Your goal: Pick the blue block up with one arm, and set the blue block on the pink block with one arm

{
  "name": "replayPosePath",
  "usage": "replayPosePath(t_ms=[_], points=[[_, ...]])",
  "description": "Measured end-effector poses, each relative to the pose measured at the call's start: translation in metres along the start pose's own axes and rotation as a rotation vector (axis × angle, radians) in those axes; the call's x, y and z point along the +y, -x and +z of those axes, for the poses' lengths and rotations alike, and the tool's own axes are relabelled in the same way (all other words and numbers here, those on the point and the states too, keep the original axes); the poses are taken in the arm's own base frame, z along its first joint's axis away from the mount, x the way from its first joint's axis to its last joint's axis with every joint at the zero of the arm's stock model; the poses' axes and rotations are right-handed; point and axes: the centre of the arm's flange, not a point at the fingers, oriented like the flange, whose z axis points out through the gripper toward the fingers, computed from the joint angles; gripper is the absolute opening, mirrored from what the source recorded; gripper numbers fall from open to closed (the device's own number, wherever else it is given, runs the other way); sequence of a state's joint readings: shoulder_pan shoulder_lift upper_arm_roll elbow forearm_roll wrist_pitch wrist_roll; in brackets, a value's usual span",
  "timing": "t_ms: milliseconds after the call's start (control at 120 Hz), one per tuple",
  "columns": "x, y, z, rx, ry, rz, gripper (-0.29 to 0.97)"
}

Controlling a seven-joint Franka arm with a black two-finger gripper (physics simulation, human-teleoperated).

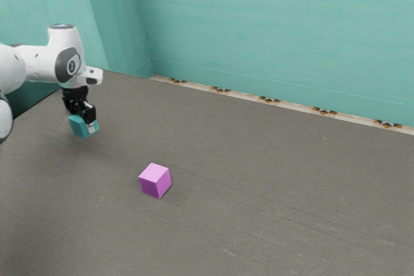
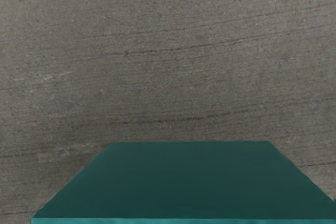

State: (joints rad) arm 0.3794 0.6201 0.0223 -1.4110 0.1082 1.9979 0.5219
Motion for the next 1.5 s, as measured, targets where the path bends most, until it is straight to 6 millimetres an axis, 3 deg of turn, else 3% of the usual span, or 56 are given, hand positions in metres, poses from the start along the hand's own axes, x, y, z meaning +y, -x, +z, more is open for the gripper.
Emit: replayPosePath(t_ms=[183, 283, 425, 608, 950, 1217, 1317, 1383, 1500], points=[[0.069, -0.013, -0.025, 0.004, 0.015, 0.043, 0.22], [0.117, -0.017, -0.043, 0.008, 0.016, 0.068, 0.22], [0.181, -0.031, -0.044, -0.005, 0.023, 0.091, 0.23], [0.237, -0.025, -0.039, -0.037, 0.044, 0.059, 0.23], [0.296, -0.025, -0.026, -0.079, 0.048, -0.024, 0.23], [0.309, -0.016, -0.01, -0.121, 0.047, -0.084, 0.23], [0.302, -0.011, -0.007, -0.132, 0.038, -0.119, 0.26], [0.302, -0.01, -0.007, -0.134, 0.033, -0.128, 0.43], [0.307, -0.011, -0.007, -0.136, 0.036, -0.133, 0.49]])
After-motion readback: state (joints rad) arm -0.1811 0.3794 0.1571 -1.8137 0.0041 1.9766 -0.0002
